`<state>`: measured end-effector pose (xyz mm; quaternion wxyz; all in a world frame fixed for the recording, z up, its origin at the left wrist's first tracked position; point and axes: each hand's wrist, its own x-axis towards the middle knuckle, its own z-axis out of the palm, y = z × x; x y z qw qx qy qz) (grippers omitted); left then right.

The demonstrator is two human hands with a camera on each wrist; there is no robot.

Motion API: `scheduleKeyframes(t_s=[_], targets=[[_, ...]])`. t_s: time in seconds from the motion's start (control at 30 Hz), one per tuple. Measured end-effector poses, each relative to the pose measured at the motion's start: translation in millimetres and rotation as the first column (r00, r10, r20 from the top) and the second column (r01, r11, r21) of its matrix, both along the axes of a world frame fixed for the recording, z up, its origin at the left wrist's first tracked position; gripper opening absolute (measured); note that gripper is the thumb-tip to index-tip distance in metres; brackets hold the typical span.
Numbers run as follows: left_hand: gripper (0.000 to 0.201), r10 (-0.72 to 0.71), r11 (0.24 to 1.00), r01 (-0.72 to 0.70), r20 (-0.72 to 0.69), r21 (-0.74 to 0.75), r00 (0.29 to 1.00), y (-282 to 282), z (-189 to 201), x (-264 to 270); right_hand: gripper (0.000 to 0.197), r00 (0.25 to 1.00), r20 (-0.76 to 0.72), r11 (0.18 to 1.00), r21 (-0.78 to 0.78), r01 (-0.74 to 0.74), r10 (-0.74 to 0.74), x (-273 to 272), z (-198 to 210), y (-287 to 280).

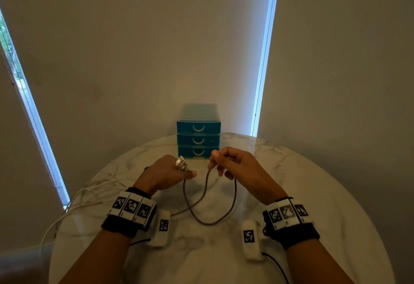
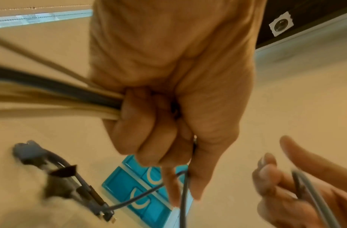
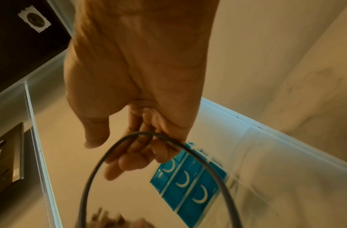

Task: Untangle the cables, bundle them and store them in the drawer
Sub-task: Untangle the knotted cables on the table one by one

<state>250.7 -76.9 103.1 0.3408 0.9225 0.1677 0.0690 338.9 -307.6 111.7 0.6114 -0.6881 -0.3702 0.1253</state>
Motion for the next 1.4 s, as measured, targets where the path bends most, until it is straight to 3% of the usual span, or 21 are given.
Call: scheduleKeyframes(t_s=[0.07, 0.13, 0.3, 0.4, 0.47, 0.53, 0.63, 0.7, 0.77, 0.83, 0.93, 1.0, 1.07, 1.1, 1.13, 1.17, 1.2, 1.23, 1.3, 1.33, 1.4], targets=[[0.024, -0.071, 0.995, 0.083, 0.178, -0.062, 0.982, -3.9, 5.4, -4.5, 0.055, 0.99, -0.133, 0.997, -0.063, 0.048, -0.056, 1.3, -4.2, 6.1], [0.017, -0.161, 0.974, 0.199, 0.28, -0.111, 0.946, -12.7, 15.0, -13.8, 0.065, 0.948, -0.295, 0.989, -0.114, 0.091, -0.122, 5.4, -11.1, 11.2], [0.014, -0.399, 0.895, 0.434, 0.253, -0.104, 0.882, -29.1, 29.0, -30.1, 0.081, 0.811, -0.58, 0.996, -0.072, 0.048, -0.081, 9.0, -23.6, 18.3], [0.009, -0.475, 0.854, 0.507, 0.225, -0.114, 0.851, -31.9, 32.6, -35.5, 0.07, 0.745, -0.667, 0.994, 0.073, 0.087, -0.016, 10.2, -24.3, 21.7], [0.01, -0.485, 0.854, 0.51, 0.191, -0.107, 0.853, -32.4, 36.4, -39.2, 0.057, 0.71, -0.702, 0.962, 0.221, 0.162, 0.042, 12.5, -22.4, 21.8], [0.012, -0.49, 0.856, 0.507, 0.154, -0.101, 0.858, -30.2, 37.3, -39.3, 0.05, 0.67, -0.732, 0.879, 0.396, 0.266, 0.127, 16.7, -18.5, 19.3], [0.016, -0.431, 0.892, 0.445, 0.142, -0.083, 0.891, -21.6, 34.5, -35.5, 0.037, 0.647, -0.747, 0.775, 0.498, 0.39, 0.154, 21.2, -7.9, 13.0], [0.016, -0.339, 0.93, 0.36, 0.214, -0.068, 0.916, -12.4, 32.5, -33.4, 0.03, 0.632, -0.767, 0.725, 0.499, 0.475, 0.114, 23.3, -0.5, 7.6], [0.013, -0.179, 0.965, 0.238, 0.396, -0.105, 0.901, -3.9, 32.5, -31.0, 0.03, 0.62, -0.784, 0.645, 0.488, 0.588, 0.028, 25.0, 8.9, -2.0], [0.008, 0.121, 0.972, 0.035, 0.626, -0.231, 0.771, 3.3, 35.9, -31.0, 0.021, 0.599, -0.8, 0.537, 0.494, 0.683, -0.026, 31.3, 19.2, -10.8], [0.026, 0.517, 0.855, -0.141, 0.789, -0.5, 0.332, 16.9, 40.4, -32.0, 0.003, 0.532, -0.844, 0.375, 0.472, 0.798, -0.069, 40.7, 33.3, -14.7], [0.03, 0.577, 0.814, -0.16, 0.808, -0.559, 0.116, 23.2, 42.8, -34.7, 0.007, 0.51, -0.843, 0.306, 0.447, 0.841, -0.17, 45.2, 44.2, -7.0], [0.031, 0.562, 0.818, -0.158, 0.827, -0.553, 0.016, 23.3, 43.9, -35.8, 0.014, 0.566, -0.779, 0.339, 0.474, 0.813, -0.268, 49.6, 62.1, 21.5], [0.031, 0.542, 0.83, -0.149, 0.84, -0.537, -0.009, 20.6, 44.4, -36.2, 0.02, 0.625, -0.732, 0.368, 0.521, 0.77, -0.271, 48.9, 75.3, 42.6], [0.033, 0.514, 0.847, -0.141, 0.857, -0.512, -0.025, 16.4, 44.7, -36.3, 0.028, 0.713, -0.644, 0.455, 0.566, 0.688, -0.278, 45.6, 92.0, 68.0], [0.035, 0.481, 0.865, -0.144, 0.876, -0.481, -0.032, 13.2, 44.1, -35.6, 0.036, 0.833, -0.497, 0.645, 0.557, 0.522, -0.245, 35.8, 108.3, 93.8], [0.036, 0.448, 0.881, -0.156, 0.894, -0.447, -0.031, 10.3, 42.9, -35.4, 0.041, 0.942, -0.312, 0.854, 0.449, 0.263, -0.127, 17.2, 123.8, 116.0], [0.037, 0.418, 0.894, -0.167, 0.908, -0.416, -0.028, 8.1, 42.5, -36.1, 0.051, 0.988, -0.152, 0.963, 0.269, 0.025, 0.017, -2.1, 136.3, 132.4], [0.035, 0.379, 0.91, -0.174, 0.925, -0.377, -0.026, 6.4, 43.6, -38.6, 0.063, 0.985, 0.043, 0.986, 0.002, -0.166, 0.165, -23.4, 144.2, 150.7], [0.035, 0.365, 0.916, -0.172, 0.931, -0.362, -0.016, 6.1, 43.3, -40.2, 0.056, 0.983, 0.087, 0.987, 0.008, -0.162, 0.161, -26.3, 142.2, 152.4], [0.033, 0.355, 0.927, -0.149, 0.934, -0.345, 0.044, 4.6, 42.9, -41.5, 0.036, 0.986, 0.013, 0.98, 0.112, -0.167, 0.167, -23.1, 124.3, 139.2]])
